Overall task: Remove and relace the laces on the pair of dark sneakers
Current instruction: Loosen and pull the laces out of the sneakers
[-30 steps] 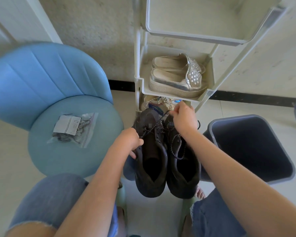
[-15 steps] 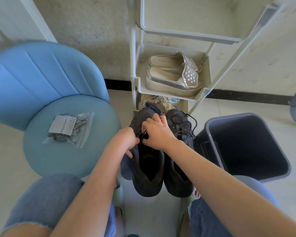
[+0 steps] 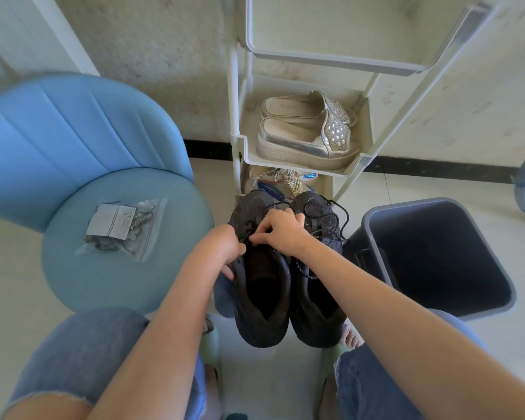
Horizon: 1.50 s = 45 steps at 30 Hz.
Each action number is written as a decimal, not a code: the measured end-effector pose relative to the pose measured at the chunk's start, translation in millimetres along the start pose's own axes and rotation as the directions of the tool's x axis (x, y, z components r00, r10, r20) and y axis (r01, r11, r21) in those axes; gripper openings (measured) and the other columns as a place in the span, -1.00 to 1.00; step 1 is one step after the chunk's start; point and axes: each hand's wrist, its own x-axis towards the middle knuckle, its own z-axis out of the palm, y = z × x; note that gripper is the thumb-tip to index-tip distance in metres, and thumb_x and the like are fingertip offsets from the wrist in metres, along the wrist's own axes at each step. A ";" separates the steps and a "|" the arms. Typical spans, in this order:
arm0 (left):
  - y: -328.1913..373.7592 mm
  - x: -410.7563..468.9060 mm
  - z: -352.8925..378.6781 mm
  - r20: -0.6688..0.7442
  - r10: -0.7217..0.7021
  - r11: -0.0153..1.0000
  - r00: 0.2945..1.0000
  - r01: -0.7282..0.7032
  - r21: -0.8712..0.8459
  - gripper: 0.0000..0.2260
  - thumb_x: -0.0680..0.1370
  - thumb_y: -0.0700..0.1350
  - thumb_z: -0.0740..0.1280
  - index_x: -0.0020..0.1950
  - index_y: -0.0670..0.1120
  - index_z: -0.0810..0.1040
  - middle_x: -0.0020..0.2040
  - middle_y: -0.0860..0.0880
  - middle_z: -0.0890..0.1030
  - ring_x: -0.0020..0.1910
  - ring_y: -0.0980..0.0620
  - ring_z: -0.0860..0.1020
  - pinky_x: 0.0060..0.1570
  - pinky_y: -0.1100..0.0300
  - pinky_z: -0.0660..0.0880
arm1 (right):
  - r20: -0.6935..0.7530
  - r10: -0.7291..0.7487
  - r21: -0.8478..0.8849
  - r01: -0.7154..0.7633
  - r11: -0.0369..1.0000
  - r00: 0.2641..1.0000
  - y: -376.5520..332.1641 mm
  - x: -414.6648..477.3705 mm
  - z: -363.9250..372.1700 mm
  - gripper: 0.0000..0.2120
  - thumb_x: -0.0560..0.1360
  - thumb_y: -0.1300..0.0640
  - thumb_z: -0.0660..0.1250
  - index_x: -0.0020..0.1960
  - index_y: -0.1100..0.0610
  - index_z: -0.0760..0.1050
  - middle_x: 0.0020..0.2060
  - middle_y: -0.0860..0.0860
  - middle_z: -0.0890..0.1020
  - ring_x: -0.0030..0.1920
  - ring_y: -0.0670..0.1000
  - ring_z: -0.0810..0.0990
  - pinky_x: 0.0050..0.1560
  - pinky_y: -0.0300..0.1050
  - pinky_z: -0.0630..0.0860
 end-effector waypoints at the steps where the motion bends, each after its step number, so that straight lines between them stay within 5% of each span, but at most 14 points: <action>1: -0.1 0.1 -0.1 0.002 -0.003 1.000 1.000 0.003 -0.004 -0.84 0.60 -0.22 0.18 0.10 -0.29 0.43 0.04 -0.35 0.62 -0.43 -0.07 0.62 -0.31 0.10 0.50 | -0.051 0.028 0.024 -0.027 0.999 0.998 1.4 2.2 -2.5 -0.82 0.51 -0.03 0.36 -0.12 0.03 0.68 0.04 0.00 0.62 0.19 0.10 0.42 0.32 0.08 0.13; 4: -2.2 -0.5 0.5 0.011 -0.002 1.000 1.000 0.002 0.000 -0.74 0.61 -0.22 0.16 0.22 -0.35 0.41 0.04 -0.35 0.62 -0.19 -0.17 0.66 0.00 0.01 0.51 | -0.271 0.244 0.400 -0.122 0.908 0.931 12.2 6.4 -18.7 -0.77 0.56 0.11 0.30 -0.23 0.11 0.61 0.05 0.08 0.59 -0.12 0.04 0.48 0.21 0.08 0.36; 6: -1.1 -1.2 0.3 0.006 0.002 1.000 1.000 -0.002 0.009 -0.74 0.61 -0.22 0.15 0.22 -0.36 0.40 0.05 -0.33 0.62 -0.07 -0.22 0.64 0.01 0.02 0.50 | -0.393 0.352 0.497 -0.125 0.859 0.849 21.9 5.1 -29.8 -0.78 0.58 0.17 0.24 -0.17 0.16 0.60 0.07 0.05 0.49 -0.11 0.04 0.47 0.03 -0.02 0.45; 12: -1.2 -2.2 1.4 -0.010 0.025 0.999 1.000 -0.025 0.028 -0.72 0.61 -0.21 0.14 0.26 -0.35 0.37 0.00 -0.34 0.63 -0.16 -0.25 0.64 -0.09 0.12 0.49 | -0.305 -0.067 -0.016 0.065 0.998 0.950 8.9 -3.8 -17.5 -0.66 0.55 0.08 0.20 0.31 -0.08 0.46 0.25 -0.02 0.48 0.28 0.13 0.26 0.33 0.01 0.18; 17: -3.0 0.5 -1.0 -0.015 0.063 0.997 0.998 -0.062 0.052 -0.90 0.58 -0.21 0.21 -0.05 -0.26 0.41 -0.19 -0.28 0.62 -0.34 -0.10 0.61 -0.48 0.23 0.41 | -0.125 -0.235 -0.369 0.175 0.913 0.964 1.5 -9.2 5.9 -0.61 0.42 -0.08 0.41 0.17 0.04 0.47 0.25 0.04 0.32 0.29 0.14 0.20 0.33 0.00 0.13; 23: -3.9 3.8 0.2 -0.051 0.050 0.996 0.997 -0.046 0.078 -0.84 0.56 -0.21 0.24 -0.20 -0.23 0.38 -0.49 -0.14 0.53 -0.42 0.05 0.60 -0.70 0.35 0.26 | -0.297 -0.354 -0.549 0.144 0.823 0.887 -4.8 -4.8 15.9 -0.68 0.36 -0.07 0.49 -0.05 0.15 0.61 -0.01 0.11 0.59 0.15 0.18 0.44 0.13 -0.03 0.16; 29: 0.3 1.4 0.3 -0.031 0.018 0.999 0.999 -0.016 0.051 -0.82 0.60 -0.19 0.19 0.09 -0.28 0.47 -0.45 -0.13 0.60 -0.37 -0.09 0.62 -0.44 0.27 0.47 | -0.343 -0.021 -0.055 0.002 0.999 0.939 0.0 -7.9 1.2 -0.87 0.56 0.06 0.31 -0.02 0.13 0.51 -0.02 0.02 0.59 -0.01 0.10 0.57 -0.08 -0.09 0.39; 32: -2.5 -0.9 1.1 0.006 -0.041 0.996 0.999 0.040 0.084 -0.67 0.62 -0.19 0.15 0.29 -0.39 0.39 -0.22 -0.24 0.67 -0.22 -0.16 0.63 -0.01 0.13 0.51 | -0.418 0.290 0.340 -0.148 0.929 0.861 7.3 -7.5 -22.6 -0.89 0.61 0.09 0.22 0.02 0.14 0.45 -0.16 -0.05 0.57 -0.25 -0.02 0.55 -0.27 -0.13 0.46; 34: -3.8 0.7 2.4 -0.011 -0.008 0.998 1.000 0.009 0.060 -0.68 0.61 -0.19 0.16 0.26 -0.38 0.41 -0.19 -0.30 0.65 -0.32 -0.16 0.61 0.04 0.06 0.54 | -0.400 0.382 0.438 -0.193 0.878 0.833 19.2 -4.9 -37.0 -0.83 0.62 0.06 0.17 0.05 0.15 0.43 -0.16 -0.01 0.56 -0.24 0.01 0.51 -0.31 -0.17 0.36; 36: -2.6 1.5 2.7 -0.032 0.012 0.999 0.999 -0.011 0.031 -0.70 0.60 -0.14 0.21 0.21 -0.35 0.45 -0.10 -0.32 0.62 -0.35 -0.20 0.60 0.02 -0.03 0.58 | -0.337 0.340 0.345 -0.220 0.912 0.878 24.1 -3.4 -38.4 -0.82 0.60 0.03 0.20 0.00 0.15 0.45 -0.10 0.04 0.55 -0.19 0.04 0.52 -0.29 -0.17 0.39; 38: -1.3 4.7 3.1 -0.076 0.028 0.996 0.997 -0.021 0.085 -0.64 0.59 -0.03 0.26 0.22 -0.30 0.47 0.01 -0.30 0.61 -0.17 -0.23 0.62 0.06 -0.03 0.56 | -0.269 0.296 0.172 -0.256 0.951 0.917 24.6 -2.2 -29.7 -0.74 0.59 -0.01 0.23 0.08 0.17 0.50 0.16 0.10 0.46 0.07 0.10 0.50 -0.01 -0.04 0.48; 41: 0.3 10.0 7.3 -0.334 0.256 0.957 0.907 -0.189 0.218 -0.72 0.56 -0.03 0.31 0.21 -0.14 0.52 0.13 -0.15 0.56 0.10 -0.15 0.55 0.10 0.03 0.46 | -0.364 0.159 -0.190 -0.240 0.952 0.918 16.6 -4.8 -23.2 -0.67 0.57 -0.04 0.22 0.26 0.10 0.46 0.35 0.13 0.25 0.34 0.20 0.19 0.33 0.08 0.20; 43: 1.4 16.1 12.6 -0.426 0.465 0.885 0.776 -0.396 0.244 -0.78 0.53 -0.16 0.34 0.17 -0.05 0.54 0.14 -0.07 0.52 0.14 -0.08 0.50 0.09 0.07 0.42 | -0.408 0.052 -0.309 -0.192 0.931 0.912 10.4 -8.2 -25.0 -0.71 0.55 -0.05 0.22 0.15 0.09 0.52 0.31 0.12 0.31 0.32 0.21 0.21 0.29 0.08 0.18; 45: 2.6 22.6 16.6 -0.361 0.606 0.789 0.709 -0.476 0.389 -0.79 0.50 -0.18 0.35 0.13 -0.02 0.56 0.11 -0.04 0.54 0.15 -0.05 0.46 0.05 0.10 0.40 | -0.268 0.053 -0.253 -0.123 0.960 0.962 5.0 -12.6 -26.5 -0.67 0.51 -0.12 0.23 -0.05 0.14 0.54 0.10 0.11 0.50 0.26 0.19 0.39 0.18 0.03 0.33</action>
